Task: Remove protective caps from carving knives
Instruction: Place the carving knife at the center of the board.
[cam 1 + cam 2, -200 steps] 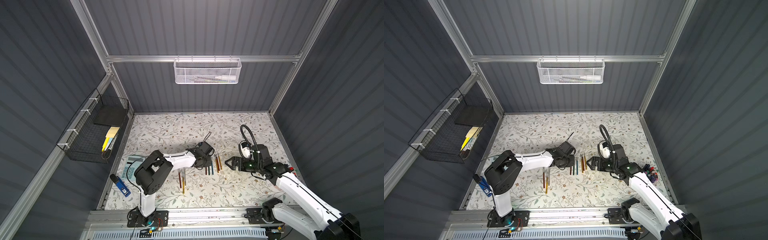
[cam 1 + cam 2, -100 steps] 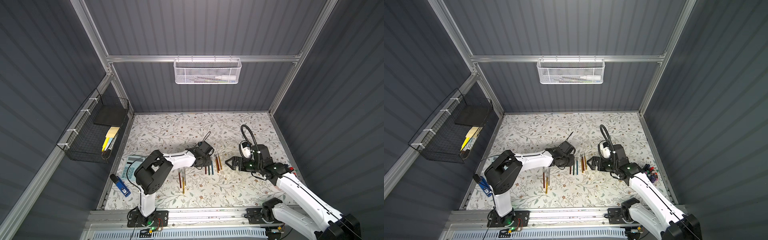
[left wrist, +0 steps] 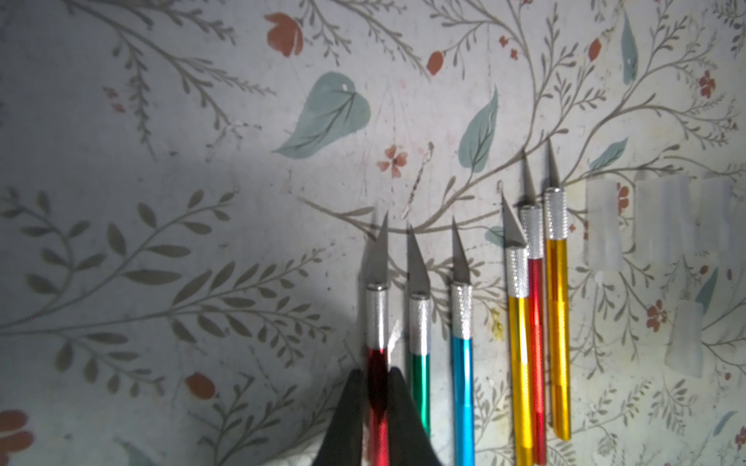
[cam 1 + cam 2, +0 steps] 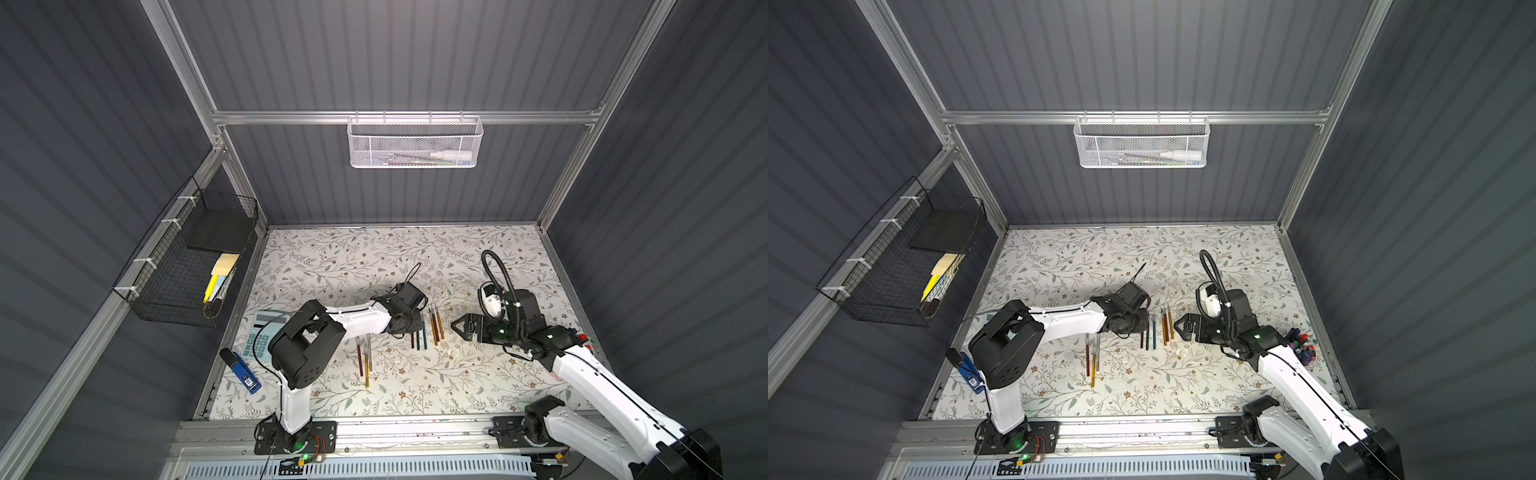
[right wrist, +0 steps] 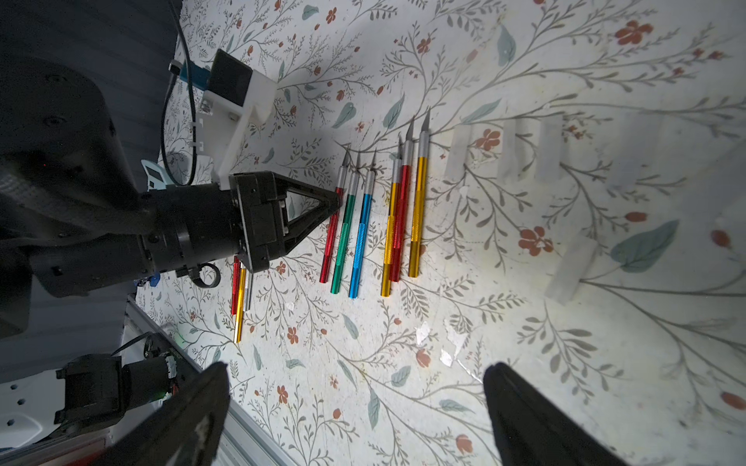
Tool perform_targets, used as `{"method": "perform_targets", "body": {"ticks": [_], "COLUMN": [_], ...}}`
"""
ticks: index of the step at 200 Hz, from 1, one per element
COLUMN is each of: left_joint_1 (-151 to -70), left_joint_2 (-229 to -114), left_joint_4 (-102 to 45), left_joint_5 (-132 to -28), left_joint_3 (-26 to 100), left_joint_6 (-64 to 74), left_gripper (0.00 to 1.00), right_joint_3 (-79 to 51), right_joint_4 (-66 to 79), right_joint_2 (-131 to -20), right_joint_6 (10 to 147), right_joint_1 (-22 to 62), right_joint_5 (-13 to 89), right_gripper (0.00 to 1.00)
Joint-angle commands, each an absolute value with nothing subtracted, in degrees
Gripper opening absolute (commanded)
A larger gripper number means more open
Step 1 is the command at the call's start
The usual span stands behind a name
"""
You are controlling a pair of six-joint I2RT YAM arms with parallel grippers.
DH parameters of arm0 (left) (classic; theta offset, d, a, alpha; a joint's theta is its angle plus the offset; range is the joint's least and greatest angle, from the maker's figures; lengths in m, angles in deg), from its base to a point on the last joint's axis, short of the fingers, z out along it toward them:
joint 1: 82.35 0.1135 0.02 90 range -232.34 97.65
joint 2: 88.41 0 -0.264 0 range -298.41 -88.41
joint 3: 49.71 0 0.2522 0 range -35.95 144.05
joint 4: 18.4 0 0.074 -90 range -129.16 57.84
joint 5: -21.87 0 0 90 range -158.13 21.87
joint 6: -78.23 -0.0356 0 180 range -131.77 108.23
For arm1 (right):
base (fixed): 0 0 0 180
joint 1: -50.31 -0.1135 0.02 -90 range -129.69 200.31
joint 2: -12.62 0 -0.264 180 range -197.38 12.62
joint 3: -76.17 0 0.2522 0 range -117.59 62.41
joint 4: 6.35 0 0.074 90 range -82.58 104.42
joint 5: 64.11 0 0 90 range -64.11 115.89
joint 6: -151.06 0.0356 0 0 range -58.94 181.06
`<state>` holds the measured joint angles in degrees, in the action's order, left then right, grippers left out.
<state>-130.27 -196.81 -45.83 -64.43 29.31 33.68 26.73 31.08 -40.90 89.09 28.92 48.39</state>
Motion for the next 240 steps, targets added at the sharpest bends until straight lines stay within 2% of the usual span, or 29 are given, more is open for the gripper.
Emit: {"method": "perform_targets", "body": {"ticks": [1, 26, 63, 101, 171, 201, 240], "left_joint_1": [-129.8, -129.7, -129.7, -129.7, -129.7, -129.7, -129.7], "left_joint_2": [-199.9, -199.7, -198.1, -194.0, -181.7, -176.5, -175.0], "left_joint_4": [-49.9, -49.8, -49.7, -51.2, -64.1, -71.5, -75.8], "left_joint_5": [-63.1, -63.2, -63.7, -64.1, -57.3, -53.8, -53.2], "left_joint_3": [27.6, 27.6, 27.8, 28.2, 24.4, 21.9, 20.0], "left_joint_6": [33.0, 33.1, 32.8, 32.2, 31.0, 32.3, 33.4], "left_gripper": [0.13, 0.13, 0.19, 0.19, 0.19, 0.22, 0.24], "right_joint_3": [27.2, 27.2, 27.5, 27.8, 27.2, 27.1, 26.8], "right_joint_4": [31.6, 31.7, 31.5, 31.0, 29.4, 28.5, 27.1], "right_joint_2": [-40.1, -40.0, -40.2, -40.5, -41.1, -42.0, -43.1], "right_joint_6": [88.5, 88.5, 88.3, 88.2, 88.0, 88.2, 88.7], "right_joint_1": [28.8, 28.8, 28.8, 28.8, 28.8, 28.6, 28.2], "right_joint_5": [48.0, 47.9, 48.0, 48.5, 52.5, 53.9, 54.4], "right_gripper": [0.99, 0.99, 0.99, 0.99, 0.99, 0.99, 0.99]}}
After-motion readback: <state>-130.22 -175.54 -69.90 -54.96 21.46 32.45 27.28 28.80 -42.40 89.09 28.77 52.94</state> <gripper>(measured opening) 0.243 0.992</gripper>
